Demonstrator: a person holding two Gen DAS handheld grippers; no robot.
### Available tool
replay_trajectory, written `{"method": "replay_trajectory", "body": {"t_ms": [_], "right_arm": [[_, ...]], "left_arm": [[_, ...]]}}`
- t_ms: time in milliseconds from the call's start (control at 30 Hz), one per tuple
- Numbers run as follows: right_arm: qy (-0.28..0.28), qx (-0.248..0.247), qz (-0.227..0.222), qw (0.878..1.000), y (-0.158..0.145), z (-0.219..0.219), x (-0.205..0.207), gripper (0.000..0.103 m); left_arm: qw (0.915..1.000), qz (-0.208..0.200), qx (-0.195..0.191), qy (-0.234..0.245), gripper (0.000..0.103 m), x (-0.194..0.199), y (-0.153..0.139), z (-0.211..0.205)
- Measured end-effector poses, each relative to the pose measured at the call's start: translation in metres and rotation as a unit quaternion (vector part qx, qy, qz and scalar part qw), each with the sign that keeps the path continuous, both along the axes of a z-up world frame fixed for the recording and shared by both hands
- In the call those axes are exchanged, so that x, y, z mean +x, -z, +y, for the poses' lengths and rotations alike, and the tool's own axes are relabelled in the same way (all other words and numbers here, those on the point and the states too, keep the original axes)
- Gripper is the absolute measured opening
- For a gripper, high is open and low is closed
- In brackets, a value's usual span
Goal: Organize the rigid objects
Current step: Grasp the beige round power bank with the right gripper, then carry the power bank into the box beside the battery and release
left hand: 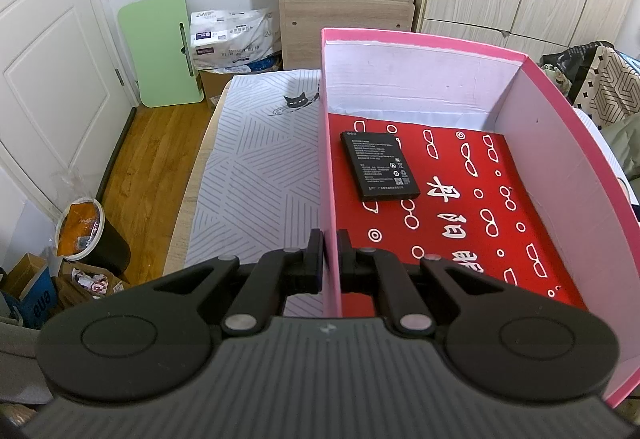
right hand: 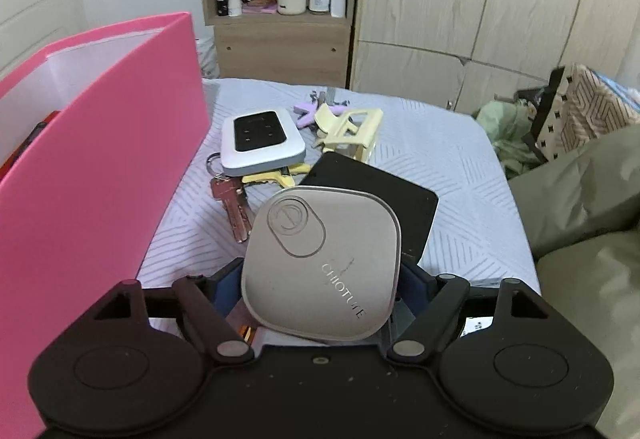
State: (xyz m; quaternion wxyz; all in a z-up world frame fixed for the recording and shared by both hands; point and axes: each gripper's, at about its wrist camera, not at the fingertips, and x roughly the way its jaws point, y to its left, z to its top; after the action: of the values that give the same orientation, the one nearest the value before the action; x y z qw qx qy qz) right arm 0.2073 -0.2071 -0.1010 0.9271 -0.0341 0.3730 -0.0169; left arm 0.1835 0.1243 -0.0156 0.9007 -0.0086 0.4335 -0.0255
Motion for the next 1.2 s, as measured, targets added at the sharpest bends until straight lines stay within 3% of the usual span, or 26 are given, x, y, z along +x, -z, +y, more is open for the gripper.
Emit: {"method": "replay_trajectory", "body": {"t_ms": [233,567,667,800,867,967,1100,1200], "right_arm": [[-0.011,0.094,-0.013,0.995,-0.006,-0.02,-0.008,0.08],[-0.047,0.136,-0.055,0.988,-0.045,-0.016,-0.026,0.08],[-0.097,0.171,-0.074,0.978,-0.071,-0.003,-0.03,0.08],[-0.185,0.221,-0.081,0.954,-0.103,0.025,-0.023,0.08],[-0.224,0.24,-0.065,0.942,-0.114,0.042,-0.009,0.08],[-0.271,0.248,-0.003,0.93,-0.115,0.078,0.028,0.08],[-0.22,0.218,0.082,0.947,-0.087,0.126,0.091,0.08],[-0.181,0.158,0.101,0.966,-0.068,0.15,0.121,0.08]], "left_arm": [[1.0,-0.007,0.005,0.002,0.005,-0.001,-0.002,-0.001],[1.0,-0.008,0.002,0.002,0.005,-0.002,-0.002,-0.001],[0.9999,-0.011,0.002,0.001,0.005,-0.002,-0.002,-0.001],[0.9999,-0.012,0.001,0.001,0.006,-0.003,-0.001,-0.001],[0.9999,-0.012,0.0,0.0,0.006,-0.003,-0.001,0.0],[0.9999,-0.012,-0.001,-0.001,0.006,-0.003,-0.001,-0.001],[0.9999,-0.014,-0.004,0.0,0.006,-0.003,-0.001,0.0],[0.9999,-0.013,-0.003,0.002,0.006,-0.003,0.0,-0.001]]}}
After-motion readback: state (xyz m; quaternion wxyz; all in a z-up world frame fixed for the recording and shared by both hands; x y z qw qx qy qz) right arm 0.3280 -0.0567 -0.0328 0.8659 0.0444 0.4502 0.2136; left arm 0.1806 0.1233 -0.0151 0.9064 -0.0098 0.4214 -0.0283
